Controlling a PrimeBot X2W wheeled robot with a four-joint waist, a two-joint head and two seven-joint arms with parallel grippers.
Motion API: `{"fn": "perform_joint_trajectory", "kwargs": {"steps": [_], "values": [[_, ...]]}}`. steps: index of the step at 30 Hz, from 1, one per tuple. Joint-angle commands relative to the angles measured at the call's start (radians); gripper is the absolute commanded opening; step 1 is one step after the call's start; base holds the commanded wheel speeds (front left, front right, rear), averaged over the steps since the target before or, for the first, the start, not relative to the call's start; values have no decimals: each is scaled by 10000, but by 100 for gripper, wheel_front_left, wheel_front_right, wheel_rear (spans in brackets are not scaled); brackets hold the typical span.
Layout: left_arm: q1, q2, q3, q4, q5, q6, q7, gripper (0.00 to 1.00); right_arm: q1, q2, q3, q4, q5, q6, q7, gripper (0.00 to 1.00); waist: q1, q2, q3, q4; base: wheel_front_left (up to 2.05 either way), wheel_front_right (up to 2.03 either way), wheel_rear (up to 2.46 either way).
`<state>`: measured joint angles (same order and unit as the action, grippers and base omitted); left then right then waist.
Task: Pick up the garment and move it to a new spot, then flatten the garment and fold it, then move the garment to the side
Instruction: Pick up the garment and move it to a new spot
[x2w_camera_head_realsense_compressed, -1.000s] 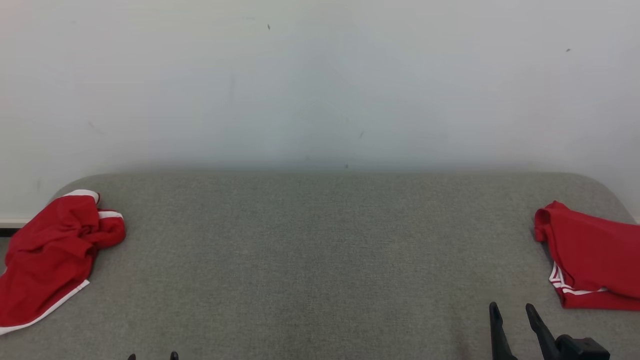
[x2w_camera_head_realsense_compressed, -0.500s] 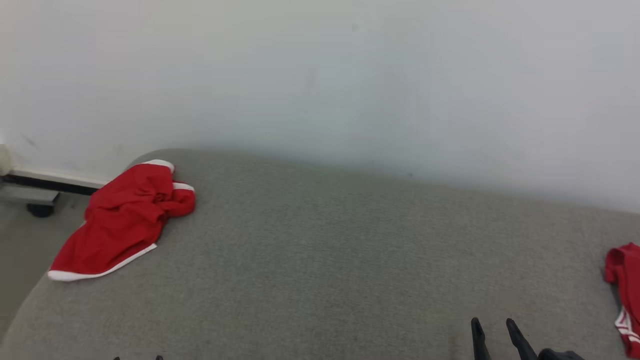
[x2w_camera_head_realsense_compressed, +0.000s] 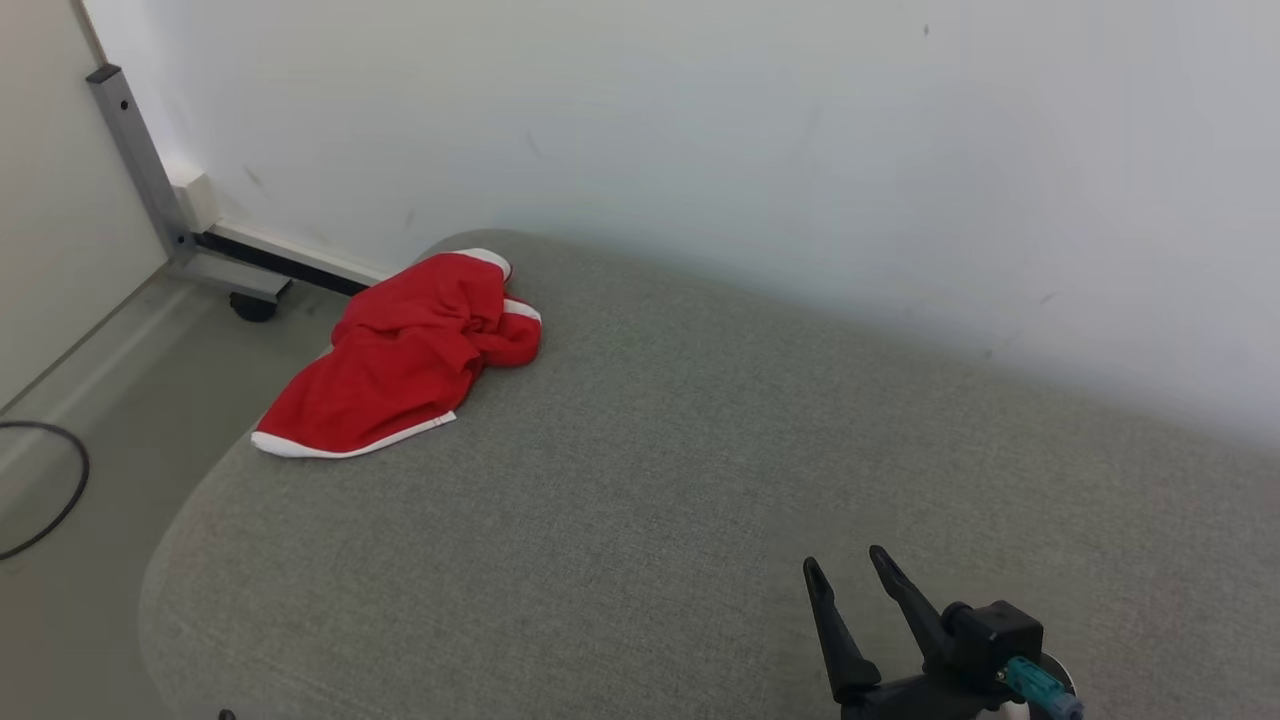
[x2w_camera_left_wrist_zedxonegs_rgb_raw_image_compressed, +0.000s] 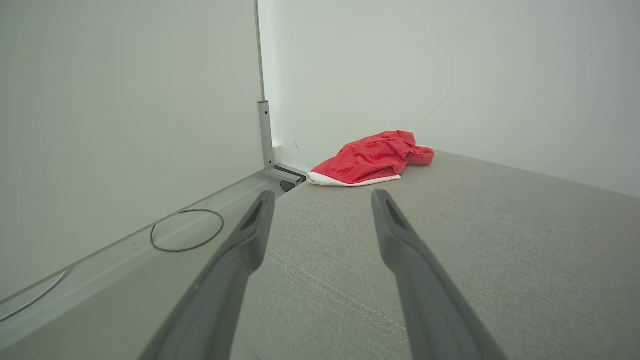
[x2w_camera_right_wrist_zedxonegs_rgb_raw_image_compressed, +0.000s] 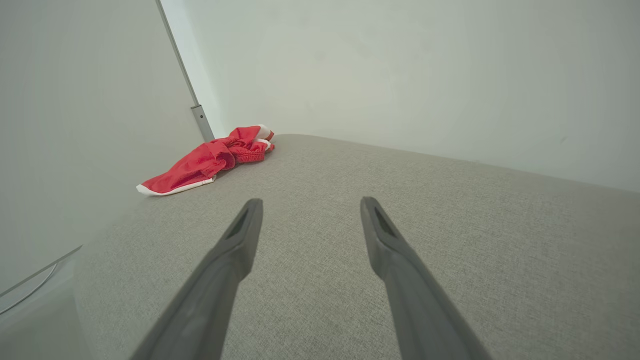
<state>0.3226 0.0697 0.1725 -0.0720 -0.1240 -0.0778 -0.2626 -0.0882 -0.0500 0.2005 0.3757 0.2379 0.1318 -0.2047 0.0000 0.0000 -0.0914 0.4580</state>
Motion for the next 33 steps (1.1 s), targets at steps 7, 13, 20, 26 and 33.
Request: {"fn": "perform_joint_trajectory", "kwargs": {"steps": [7, 13, 20, 26, 33], "values": [[230, -156, 17, -254, -3, 146, -25, 100, -398, -2, 168, 623, 179, -20, -251, 100, 0, 0, 355, 328, -11, -11, -11], [202, -183, -66, -194, 76, 95, -26, 100, -457, -1, 141, 767, 257, -20, -350, 100, 0, 0, 347, 318, 0, 0, 0], [-10, -193, -119, -128, 7, -52, -26, 100, -235, -1, -28, 816, 232, -20, -455, 100, 0, 0, 302, 281, 0, 0, 0], [-542, -198, -600, 803, -580, -275, -26, 100, -96, 0, -128, 696, 130, -20, -510, 100, 0, 0, 393, 309, 0, 0, 0], [-3562, -18, -1782, 2967, -853, -435, 982, 100, 420, -3, -290, 275, -204, -20, -261, 100, 0, 0, 754, 268, 0, 0, 0]]}}
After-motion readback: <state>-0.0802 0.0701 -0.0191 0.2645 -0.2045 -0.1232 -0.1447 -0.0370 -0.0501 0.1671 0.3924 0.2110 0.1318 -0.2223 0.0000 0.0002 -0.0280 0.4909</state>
